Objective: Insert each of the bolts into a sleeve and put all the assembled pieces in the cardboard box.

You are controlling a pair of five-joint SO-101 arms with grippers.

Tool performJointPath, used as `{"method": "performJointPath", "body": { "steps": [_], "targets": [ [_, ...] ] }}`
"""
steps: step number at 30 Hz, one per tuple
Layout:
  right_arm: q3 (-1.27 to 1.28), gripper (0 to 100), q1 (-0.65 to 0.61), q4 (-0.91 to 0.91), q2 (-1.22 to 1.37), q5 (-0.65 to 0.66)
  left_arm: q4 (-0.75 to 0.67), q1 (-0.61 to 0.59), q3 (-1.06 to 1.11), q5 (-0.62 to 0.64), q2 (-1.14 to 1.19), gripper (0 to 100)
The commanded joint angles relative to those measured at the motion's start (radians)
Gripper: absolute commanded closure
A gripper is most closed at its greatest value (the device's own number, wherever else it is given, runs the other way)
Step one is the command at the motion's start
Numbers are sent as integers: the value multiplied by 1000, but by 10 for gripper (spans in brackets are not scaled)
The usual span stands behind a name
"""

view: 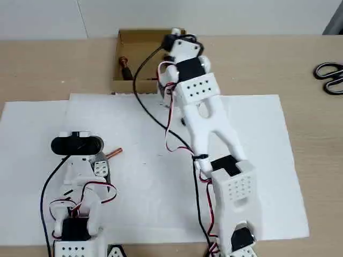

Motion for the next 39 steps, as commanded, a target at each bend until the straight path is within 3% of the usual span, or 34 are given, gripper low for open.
{"method": "performJointPath", "body": {
  "steps": [1,31,36,39],
  "targets": [
    [0,821,42,-21,21,-44,-21,-8,-5,-2,-8,994],
    [-2,825,97,-114,263,-86,-21,-8,-5,-2,-8,994],
    [-2,991,99,-119,263,-83,-21,-8,-5,-2,-8,994],
    [-2,973,99,-111,263,-83,-21,-8,-5,-2,-8,994]
  ]
}}
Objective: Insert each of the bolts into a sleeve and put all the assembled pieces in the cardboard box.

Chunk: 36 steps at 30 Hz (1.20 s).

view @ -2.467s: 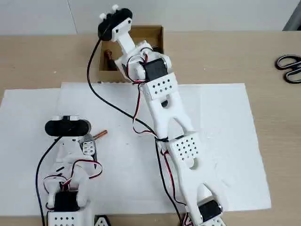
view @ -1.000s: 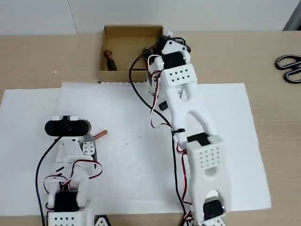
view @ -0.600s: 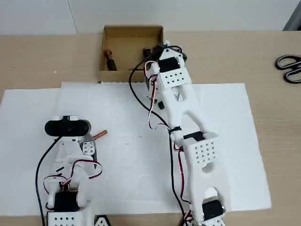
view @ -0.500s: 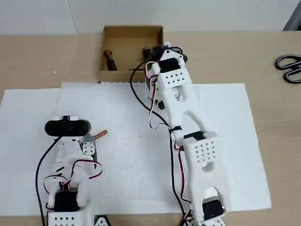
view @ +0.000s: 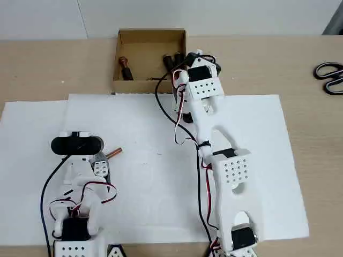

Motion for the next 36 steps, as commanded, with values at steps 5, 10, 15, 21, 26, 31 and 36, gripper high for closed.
{"method": "performJointPath", "body": {
  "steps": [5,10,15,21,26,31,36],
  "targets": [
    [-8,995,2,-5,-18,-2,-21,-8,-5,-2,-8,994],
    [-81,996,-1,85,-105,2,-21,-3,-5,-8,-8,994],
    [-80,996,16,101,-245,77,-11,40,-5,-9,-8,994],
    [52,996,21,111,-499,112,66,-23,-188,-8,-2,992],
    [459,996,28,105,-785,123,210,-3,-372,-8,21,992],
    [778,995,67,77,-1036,126,347,-6,-568,0,256,993],
    [994,995,143,76,-1219,121,446,-3,-858,109,606,994]
  ]
}}
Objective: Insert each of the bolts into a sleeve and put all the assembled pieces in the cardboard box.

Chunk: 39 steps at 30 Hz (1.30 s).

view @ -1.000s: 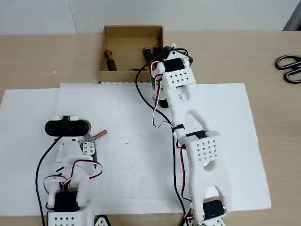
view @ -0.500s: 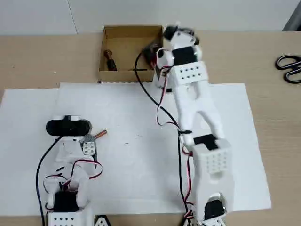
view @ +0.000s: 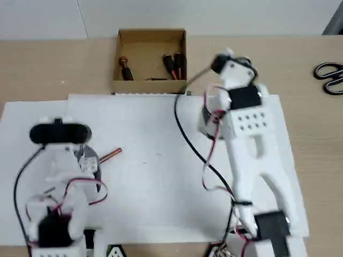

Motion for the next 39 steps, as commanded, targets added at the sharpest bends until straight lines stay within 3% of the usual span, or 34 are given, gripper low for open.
{"method": "performJointPath", "body": {
  "steps": [1,7,13,20,29,33,39],
  "targets": [
    [118,995,58,-15,-163,6,64,5,-240,84,262,994],
    [298,995,136,-25,-369,8,210,5,-526,216,652,994],
    [482,995,153,-42,-559,5,382,3,-720,201,957,994],
    [654,995,186,-42,-802,8,465,0,-791,31,1227,994],
    [753,995,203,-79,-1050,11,465,51,-791,-193,1274,994],
    [764,995,202,-91,-1075,11,460,54,-791,-393,1275,988],
    [766,995,205,-91,-1075,9,450,49,-791,-542,1275,870]
  ]
}}
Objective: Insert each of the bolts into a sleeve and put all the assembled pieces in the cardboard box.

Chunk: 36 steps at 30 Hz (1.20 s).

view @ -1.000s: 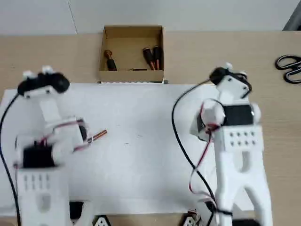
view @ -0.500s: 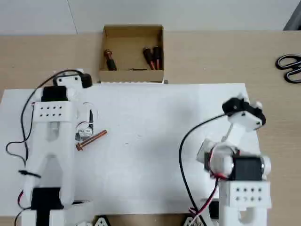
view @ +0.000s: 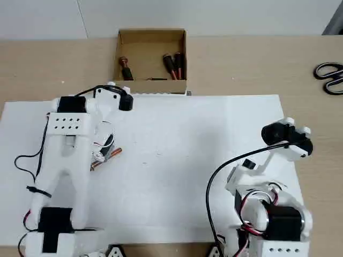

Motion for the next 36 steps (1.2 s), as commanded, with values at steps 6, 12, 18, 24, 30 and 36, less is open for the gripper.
{"method": "performJointPath", "body": {
  "steps": [6,12,18,24,30,36],
  "targets": [
    [-5,995,5,-25,-5,8,5,0,-42,-172,20,867],
    [-5,995,5,-25,-10,8,-20,-6,-76,-233,192,870],
    [-5,995,7,-25,-13,8,-2,-71,-291,-262,342,870],
    [-5,995,7,-25,-12,8,28,-103,-357,-307,422,870],
    [-5,995,7,-27,-7,6,29,-100,-355,-311,440,870],
    [-5,995,7,-27,-5,6,29,-101,-354,-325,425,870]
  ]
}}
